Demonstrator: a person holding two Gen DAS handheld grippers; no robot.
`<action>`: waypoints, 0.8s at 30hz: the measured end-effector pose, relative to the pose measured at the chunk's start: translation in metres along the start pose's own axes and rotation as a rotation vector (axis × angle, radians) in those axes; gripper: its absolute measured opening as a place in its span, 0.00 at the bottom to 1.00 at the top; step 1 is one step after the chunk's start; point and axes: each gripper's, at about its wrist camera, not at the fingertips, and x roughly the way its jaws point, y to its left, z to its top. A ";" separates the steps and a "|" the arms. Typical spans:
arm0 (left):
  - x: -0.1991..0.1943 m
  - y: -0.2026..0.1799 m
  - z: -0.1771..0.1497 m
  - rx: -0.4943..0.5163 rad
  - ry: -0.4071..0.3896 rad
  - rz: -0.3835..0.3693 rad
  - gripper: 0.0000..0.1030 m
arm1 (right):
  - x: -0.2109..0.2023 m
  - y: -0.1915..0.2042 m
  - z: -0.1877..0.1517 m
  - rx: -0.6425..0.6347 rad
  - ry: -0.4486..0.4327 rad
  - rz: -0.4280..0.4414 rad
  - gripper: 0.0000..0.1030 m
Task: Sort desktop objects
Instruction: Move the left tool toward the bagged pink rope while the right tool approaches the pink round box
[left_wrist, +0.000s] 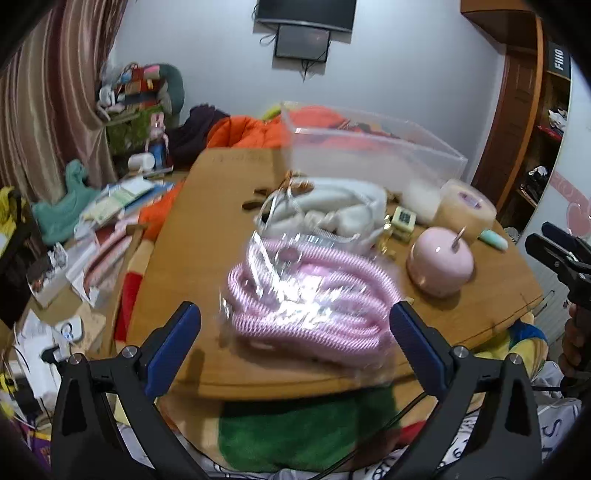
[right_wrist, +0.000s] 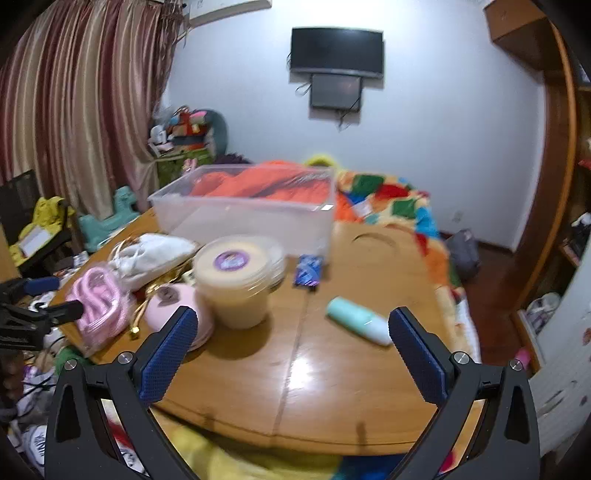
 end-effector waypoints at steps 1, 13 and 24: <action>0.002 -0.001 0.000 -0.001 0.006 -0.005 1.00 | 0.004 0.001 -0.001 0.002 0.016 0.019 1.00; 0.015 -0.014 0.012 0.122 -0.003 -0.078 1.00 | 0.033 0.048 -0.007 -0.115 0.125 0.154 1.00; 0.019 -0.005 0.017 0.157 0.017 -0.136 1.00 | 0.064 0.067 -0.004 -0.130 0.225 0.197 0.88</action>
